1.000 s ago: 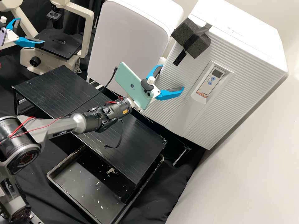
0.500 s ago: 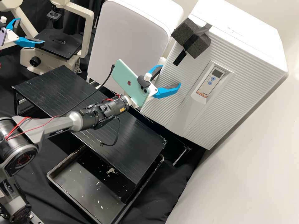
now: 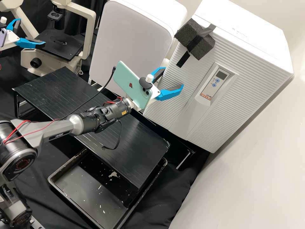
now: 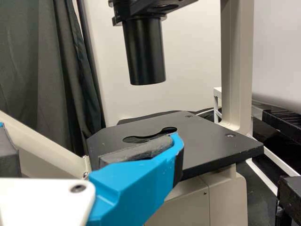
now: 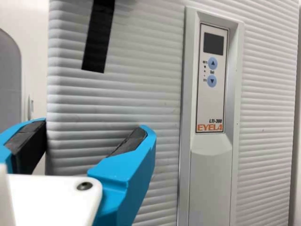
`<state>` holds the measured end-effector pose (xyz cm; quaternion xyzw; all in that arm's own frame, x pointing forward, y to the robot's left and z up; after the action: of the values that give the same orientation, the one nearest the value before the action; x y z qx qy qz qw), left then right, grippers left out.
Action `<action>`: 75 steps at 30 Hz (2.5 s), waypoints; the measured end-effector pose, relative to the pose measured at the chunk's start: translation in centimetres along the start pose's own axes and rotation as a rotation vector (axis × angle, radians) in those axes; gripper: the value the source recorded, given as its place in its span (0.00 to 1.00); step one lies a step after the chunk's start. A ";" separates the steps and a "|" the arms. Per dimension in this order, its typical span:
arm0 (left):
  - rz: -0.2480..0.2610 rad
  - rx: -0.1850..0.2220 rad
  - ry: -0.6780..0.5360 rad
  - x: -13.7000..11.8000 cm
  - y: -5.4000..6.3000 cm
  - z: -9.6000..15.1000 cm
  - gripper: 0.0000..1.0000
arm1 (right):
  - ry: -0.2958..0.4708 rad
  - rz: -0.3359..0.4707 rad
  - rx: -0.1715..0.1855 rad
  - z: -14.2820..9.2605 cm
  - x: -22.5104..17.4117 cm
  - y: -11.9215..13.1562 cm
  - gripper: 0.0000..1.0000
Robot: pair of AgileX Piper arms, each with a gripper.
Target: Open the incubator door
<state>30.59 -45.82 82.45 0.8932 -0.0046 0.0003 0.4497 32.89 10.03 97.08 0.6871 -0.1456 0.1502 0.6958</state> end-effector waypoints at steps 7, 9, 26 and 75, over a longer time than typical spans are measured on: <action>0.000 0.000 0.000 0.0 0.0 0.0 1.00 | 0.004 -0.001 -0.024 0.3 -1.6 1.3 0.00; 0.000 0.000 0.000 0.0 0.0 0.0 1.00 | 0.003 -0.003 -0.019 0.5 -2.3 1.6 0.00; 0.000 0.000 0.000 0.0 0.0 0.0 1.00 | -0.061 0.240 0.020 0.6 -10.9 2.7 0.00; 0.000 0.000 0.000 0.0 0.0 0.0 1.00 | 0.149 -0.083 0.159 1.8 -12.8 -6.2 1.00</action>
<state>30.59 -45.82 82.45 0.8932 -0.0046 0.0003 0.4497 23.71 8.05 86.24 0.7325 -0.0528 0.1831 0.6535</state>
